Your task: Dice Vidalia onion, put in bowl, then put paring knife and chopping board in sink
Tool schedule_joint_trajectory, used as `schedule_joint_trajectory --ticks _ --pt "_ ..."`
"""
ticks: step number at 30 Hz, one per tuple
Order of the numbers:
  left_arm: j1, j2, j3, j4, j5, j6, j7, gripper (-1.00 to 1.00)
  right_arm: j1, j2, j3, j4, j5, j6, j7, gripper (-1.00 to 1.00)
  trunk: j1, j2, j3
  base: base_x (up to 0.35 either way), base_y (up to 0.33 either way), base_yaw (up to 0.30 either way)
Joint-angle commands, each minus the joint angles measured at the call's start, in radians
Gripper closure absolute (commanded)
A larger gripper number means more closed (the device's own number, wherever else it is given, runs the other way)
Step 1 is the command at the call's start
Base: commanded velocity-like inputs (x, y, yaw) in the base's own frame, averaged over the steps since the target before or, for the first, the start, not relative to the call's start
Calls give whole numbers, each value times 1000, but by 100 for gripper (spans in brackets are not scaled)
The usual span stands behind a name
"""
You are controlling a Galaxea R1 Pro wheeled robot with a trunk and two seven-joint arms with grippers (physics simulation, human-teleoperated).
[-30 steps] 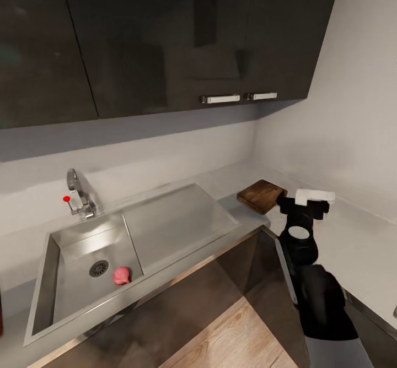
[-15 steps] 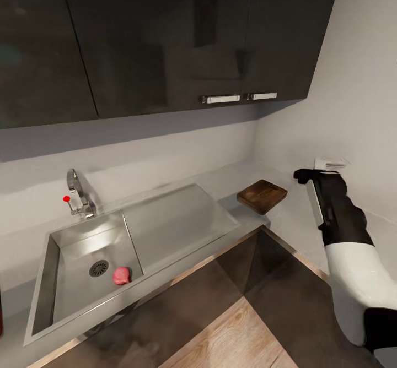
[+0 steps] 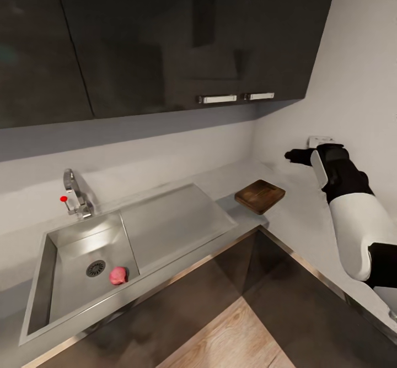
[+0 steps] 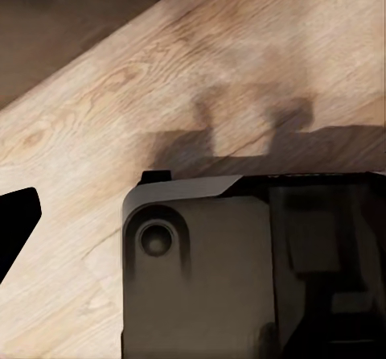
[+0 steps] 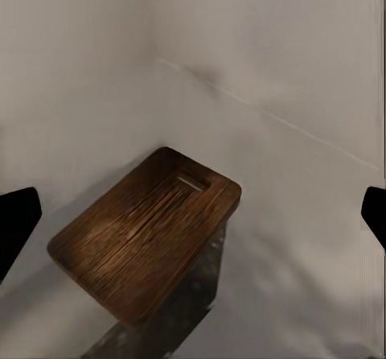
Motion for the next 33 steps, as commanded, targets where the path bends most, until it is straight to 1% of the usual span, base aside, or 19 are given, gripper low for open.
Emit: schedule_joint_trajectory --ticks 1,11,17,33 --pt "0 -1 5 -2 -10 -3 0 -100 -1 -1 0 -6 -3 4 -2 -100 1 -2 -2 0 -97 0" --pt "0 -1 5 2 -10 -30 1 -100 0 -1 4 -19 -1 4 0 -100 1 -2 -1 19 -99 -22" --pt "0 0 5 -1 -10 -30 0 -100 0 1 6 -16 12 4 -2 -100 1 -2 4 74 -134 -195" --pt "0 -1 5 -1 -10 -30 0 -100 0 6 6 -14 13 4 -3 -100 1 -2 21 5 -9 -216"
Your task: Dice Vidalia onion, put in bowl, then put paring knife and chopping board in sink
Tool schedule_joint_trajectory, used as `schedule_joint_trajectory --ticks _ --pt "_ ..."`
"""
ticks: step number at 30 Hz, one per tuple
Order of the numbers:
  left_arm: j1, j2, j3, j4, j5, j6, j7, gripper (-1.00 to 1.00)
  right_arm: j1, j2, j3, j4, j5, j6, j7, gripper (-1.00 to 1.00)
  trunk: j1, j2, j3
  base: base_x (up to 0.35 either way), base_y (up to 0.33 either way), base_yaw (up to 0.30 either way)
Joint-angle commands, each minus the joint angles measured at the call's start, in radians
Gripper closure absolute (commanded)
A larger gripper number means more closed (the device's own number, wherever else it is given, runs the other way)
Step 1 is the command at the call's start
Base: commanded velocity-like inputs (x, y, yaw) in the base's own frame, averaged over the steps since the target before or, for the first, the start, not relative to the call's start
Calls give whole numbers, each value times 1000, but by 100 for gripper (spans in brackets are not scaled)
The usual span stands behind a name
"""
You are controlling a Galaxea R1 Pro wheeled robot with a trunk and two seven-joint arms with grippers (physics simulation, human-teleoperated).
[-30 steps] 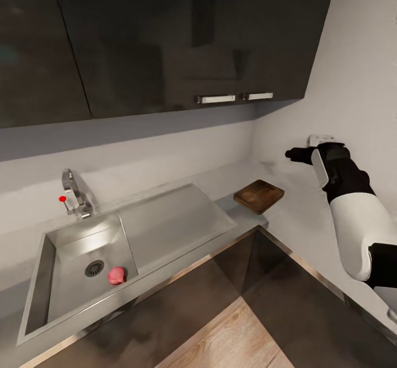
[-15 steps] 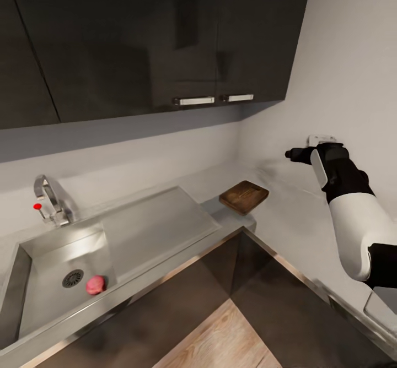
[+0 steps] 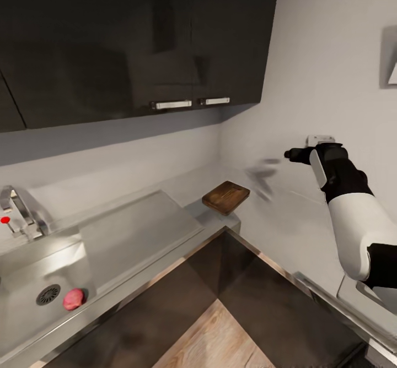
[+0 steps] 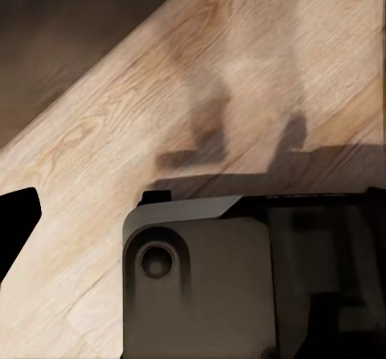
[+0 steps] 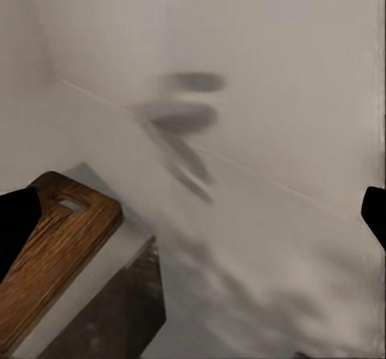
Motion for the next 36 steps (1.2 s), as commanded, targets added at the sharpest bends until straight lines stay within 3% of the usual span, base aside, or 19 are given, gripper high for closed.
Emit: schedule_joint_trajectory --ticks 1,9,18,28,36 --pt "0 -1 5 -1 -10 -2 1 -100 -1 1 0 -1 -1 4 -3 -100 1 -2 -1 0 0 -216" --pt "1 -1 5 -1 -10 -2 1 -100 -1 6 2 1 -1 4 -1 -100 1 -2 5 0 0 -150" --pt "0 0 5 -3 -10 -2 1 -100 -1 31 44 1 10 4 -1 -100 1 -2 5 91 -157 -7" --pt "1 0 5 -3 -10 -2 1 -100 -1 39 50 1 11 4 1 -100 1 -2 5 163 -231 0" --pt "0 0 5 -3 -10 -2 1 -100 -1 51 50 1 12 4 3 -100 1 -2 5 60 -53 0"
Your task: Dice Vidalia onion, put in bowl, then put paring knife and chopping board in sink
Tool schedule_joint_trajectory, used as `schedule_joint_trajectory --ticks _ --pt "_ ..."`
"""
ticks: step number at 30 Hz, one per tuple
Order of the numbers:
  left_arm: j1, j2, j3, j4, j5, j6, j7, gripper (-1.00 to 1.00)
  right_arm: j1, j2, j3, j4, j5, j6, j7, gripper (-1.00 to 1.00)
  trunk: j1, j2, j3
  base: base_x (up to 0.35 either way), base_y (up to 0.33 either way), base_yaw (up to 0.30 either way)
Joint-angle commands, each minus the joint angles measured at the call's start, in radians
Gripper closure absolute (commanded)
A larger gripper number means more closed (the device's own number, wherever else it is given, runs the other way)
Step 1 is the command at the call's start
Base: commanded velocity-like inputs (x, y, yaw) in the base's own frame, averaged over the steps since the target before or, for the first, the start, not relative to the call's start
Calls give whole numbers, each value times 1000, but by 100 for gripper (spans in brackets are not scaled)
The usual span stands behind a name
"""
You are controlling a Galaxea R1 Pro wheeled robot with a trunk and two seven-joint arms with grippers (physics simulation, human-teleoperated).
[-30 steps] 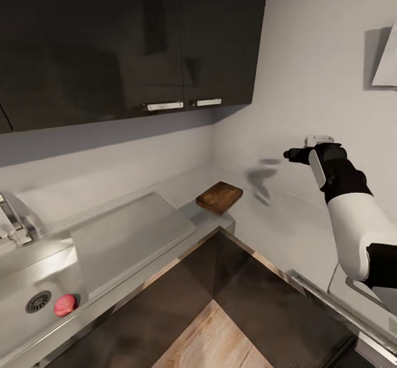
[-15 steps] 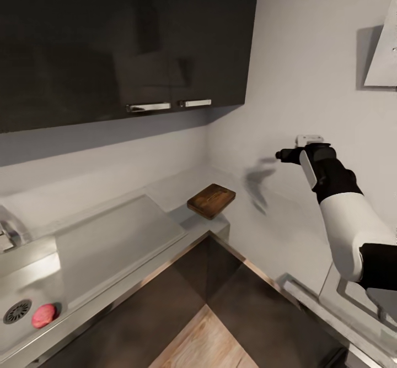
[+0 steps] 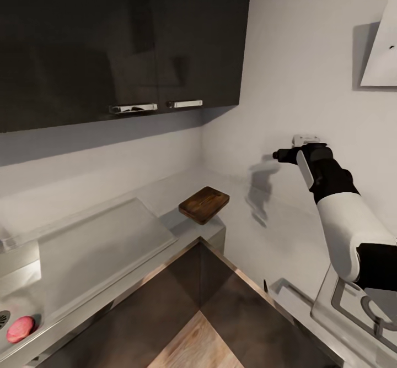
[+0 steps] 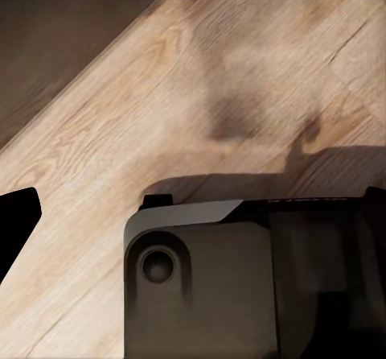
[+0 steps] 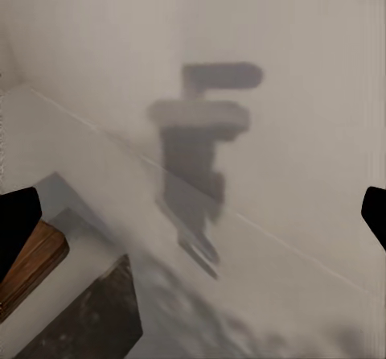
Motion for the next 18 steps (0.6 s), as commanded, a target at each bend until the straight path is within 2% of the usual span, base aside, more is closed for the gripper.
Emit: schedule_joint_trajectory --ticks 1,11,18 --pt "0 -1 5 -1 -10 -2 1 -100 -1 1 0 -1 0 5 -2 -100 1 -2 -2 9 -8 0" --pt "0 -1 5 -1 -10 -2 1 -100 1 16 1 13 -1 5 -1 -100 1 -2 -2 90 53 0" --pt "0 -1 5 -1 -10 -2 1 -100 1 33 83 64 -3 1 1 -100 1 -2 -2 169 98 0"
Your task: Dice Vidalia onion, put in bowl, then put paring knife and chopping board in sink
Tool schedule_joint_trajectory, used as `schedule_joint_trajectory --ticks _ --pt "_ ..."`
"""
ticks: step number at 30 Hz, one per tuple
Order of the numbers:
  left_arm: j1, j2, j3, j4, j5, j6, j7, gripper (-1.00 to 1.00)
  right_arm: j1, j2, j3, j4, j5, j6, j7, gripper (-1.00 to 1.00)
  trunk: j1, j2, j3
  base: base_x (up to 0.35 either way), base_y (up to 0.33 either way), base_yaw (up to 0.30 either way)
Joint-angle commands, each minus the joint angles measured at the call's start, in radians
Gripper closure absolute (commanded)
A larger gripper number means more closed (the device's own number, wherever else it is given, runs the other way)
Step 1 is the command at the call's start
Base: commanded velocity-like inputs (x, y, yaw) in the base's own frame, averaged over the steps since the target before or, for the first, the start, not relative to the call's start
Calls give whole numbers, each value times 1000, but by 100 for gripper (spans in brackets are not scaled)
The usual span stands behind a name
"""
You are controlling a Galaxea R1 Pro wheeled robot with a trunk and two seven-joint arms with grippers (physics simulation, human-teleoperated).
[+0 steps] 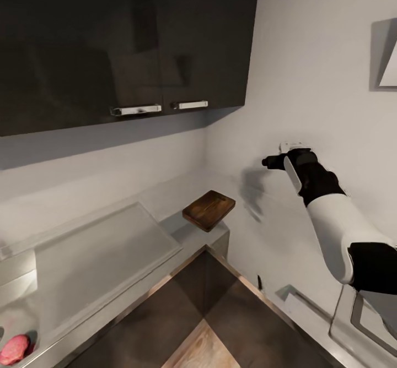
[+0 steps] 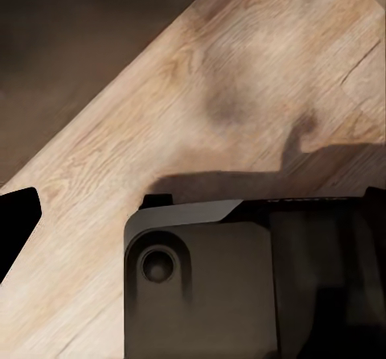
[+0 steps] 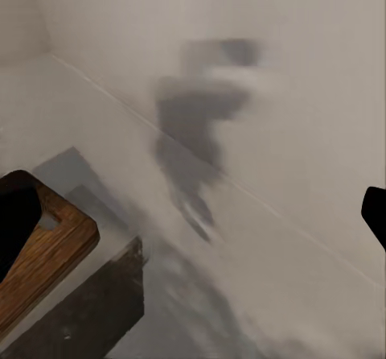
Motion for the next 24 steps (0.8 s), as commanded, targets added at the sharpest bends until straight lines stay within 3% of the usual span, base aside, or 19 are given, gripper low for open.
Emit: schedule_joint_trajectory --ticks 1,13,24 --pt "0 -1 5 -1 -10 -2 1 -100 -1 0 12 10 0 4 -3 -100 1 -2 -2 169 60 0" --pt "0 -1 5 1 -10 -2 1 -100 -1 3 23 114 2 -70 71 -100 1 -2 -2 115 8 0" --pt "0 -1 5 3 -10 -2 1 -100 -1 3 23 136 2 -84 80 -100 1 -2 -2 178 0 0"
